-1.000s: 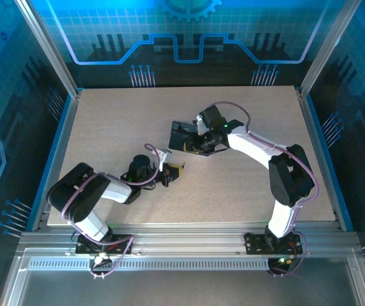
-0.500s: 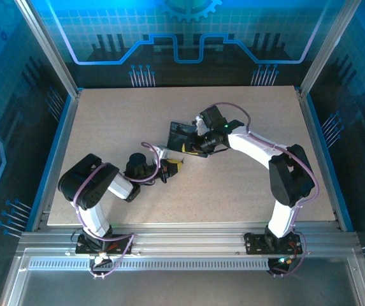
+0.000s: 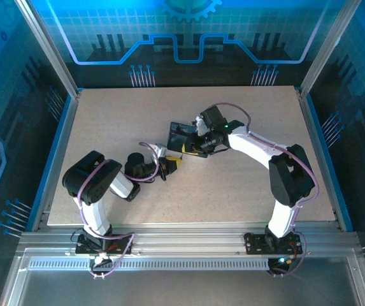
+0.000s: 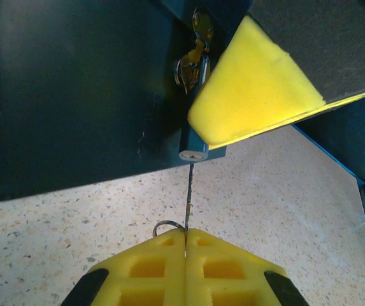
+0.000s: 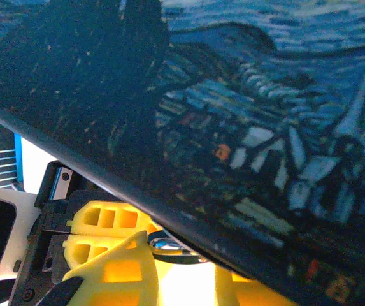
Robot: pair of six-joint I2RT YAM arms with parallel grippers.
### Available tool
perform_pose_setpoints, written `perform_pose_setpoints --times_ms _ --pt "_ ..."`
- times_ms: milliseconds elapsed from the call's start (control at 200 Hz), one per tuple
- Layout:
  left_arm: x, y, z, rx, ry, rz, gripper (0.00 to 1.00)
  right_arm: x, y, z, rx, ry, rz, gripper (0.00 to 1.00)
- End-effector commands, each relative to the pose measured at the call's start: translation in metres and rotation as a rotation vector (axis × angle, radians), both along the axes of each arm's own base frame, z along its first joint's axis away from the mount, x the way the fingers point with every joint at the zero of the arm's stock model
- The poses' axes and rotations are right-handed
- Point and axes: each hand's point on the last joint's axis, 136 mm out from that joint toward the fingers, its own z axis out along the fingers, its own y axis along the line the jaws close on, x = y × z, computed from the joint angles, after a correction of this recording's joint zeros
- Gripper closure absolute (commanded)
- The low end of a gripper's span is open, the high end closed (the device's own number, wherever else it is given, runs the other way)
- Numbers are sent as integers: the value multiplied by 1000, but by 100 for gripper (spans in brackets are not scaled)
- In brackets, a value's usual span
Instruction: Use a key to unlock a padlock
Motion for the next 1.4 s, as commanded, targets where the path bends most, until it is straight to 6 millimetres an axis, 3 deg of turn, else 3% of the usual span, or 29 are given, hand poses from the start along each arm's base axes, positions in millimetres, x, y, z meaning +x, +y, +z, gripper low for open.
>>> perform_pose_setpoints --times_ms 0,810,1391 --pt "5 -3 9 -14 -52 -21 100 -3 1 22 59 -23 14 100" --pt "2 -9 9 -23 -52 -54 100 -5 7 23 60 -17 21 100" --pt "16 -7 18 -77 -4 -22 100 -13 6 15 31 -15 44 100"
